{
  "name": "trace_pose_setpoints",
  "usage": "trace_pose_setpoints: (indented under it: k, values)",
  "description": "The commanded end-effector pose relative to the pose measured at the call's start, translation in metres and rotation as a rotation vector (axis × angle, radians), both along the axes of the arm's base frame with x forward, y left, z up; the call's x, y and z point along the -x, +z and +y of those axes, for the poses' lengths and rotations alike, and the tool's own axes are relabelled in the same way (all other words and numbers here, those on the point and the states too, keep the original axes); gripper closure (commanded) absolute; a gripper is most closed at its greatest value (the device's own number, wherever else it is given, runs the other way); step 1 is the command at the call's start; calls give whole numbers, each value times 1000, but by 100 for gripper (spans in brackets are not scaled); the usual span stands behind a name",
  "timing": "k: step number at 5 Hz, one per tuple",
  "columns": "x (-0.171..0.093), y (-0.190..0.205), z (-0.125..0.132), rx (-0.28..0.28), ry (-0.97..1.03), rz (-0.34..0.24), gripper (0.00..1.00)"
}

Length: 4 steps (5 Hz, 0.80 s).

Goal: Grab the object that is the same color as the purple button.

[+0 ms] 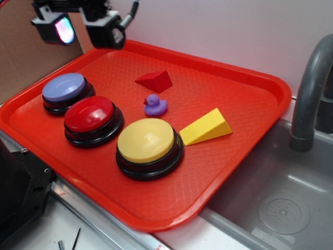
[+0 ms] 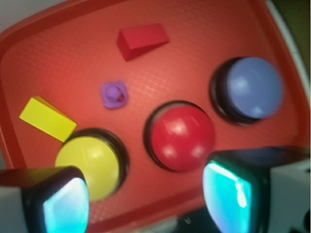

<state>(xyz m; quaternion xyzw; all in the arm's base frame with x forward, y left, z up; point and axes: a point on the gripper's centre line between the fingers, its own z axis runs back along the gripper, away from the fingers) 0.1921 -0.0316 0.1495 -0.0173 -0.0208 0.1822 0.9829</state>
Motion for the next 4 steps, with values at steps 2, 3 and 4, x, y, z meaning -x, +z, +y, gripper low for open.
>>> trace_pose_setpoints:
  k: [2,3,4]
  values:
    - [-47,-61,-4,10,9,-3,0]
    - [-55,-77,-6,-2,11,5,0]
    - [-60,-91,-9,-13,-3,19,0]
